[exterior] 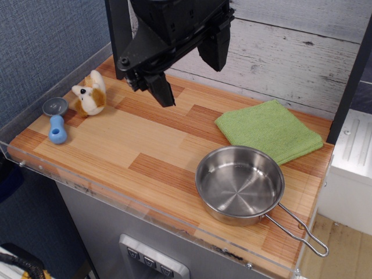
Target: Place the toy on the green cloth.
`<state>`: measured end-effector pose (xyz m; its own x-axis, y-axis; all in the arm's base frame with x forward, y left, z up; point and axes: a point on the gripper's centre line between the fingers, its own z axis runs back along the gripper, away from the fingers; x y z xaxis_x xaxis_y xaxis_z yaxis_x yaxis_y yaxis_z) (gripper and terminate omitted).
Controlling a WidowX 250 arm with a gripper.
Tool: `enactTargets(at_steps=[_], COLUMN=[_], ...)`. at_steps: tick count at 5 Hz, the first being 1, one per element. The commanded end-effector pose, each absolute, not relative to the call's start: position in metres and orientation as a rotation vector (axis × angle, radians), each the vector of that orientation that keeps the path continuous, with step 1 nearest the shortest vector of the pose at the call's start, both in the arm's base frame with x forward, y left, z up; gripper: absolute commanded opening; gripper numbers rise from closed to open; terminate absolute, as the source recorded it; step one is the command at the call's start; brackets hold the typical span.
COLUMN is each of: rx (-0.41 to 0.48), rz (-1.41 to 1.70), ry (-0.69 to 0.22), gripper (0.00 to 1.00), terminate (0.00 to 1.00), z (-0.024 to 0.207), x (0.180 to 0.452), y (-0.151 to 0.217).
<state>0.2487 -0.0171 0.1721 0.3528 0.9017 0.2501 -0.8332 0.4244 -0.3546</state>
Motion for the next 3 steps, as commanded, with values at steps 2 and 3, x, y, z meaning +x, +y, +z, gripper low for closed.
enactTargets(at_steps=[2, 3], rx=[-0.170, -0.158], rz=[1.164, 1.193], ry=[-0.451, -0.459], gripper=[1.00, 1.00], terminate=[0.00, 0.00], z=[0.172, 0.170], x=[0.261, 0.269], y=[0.003, 0.020])
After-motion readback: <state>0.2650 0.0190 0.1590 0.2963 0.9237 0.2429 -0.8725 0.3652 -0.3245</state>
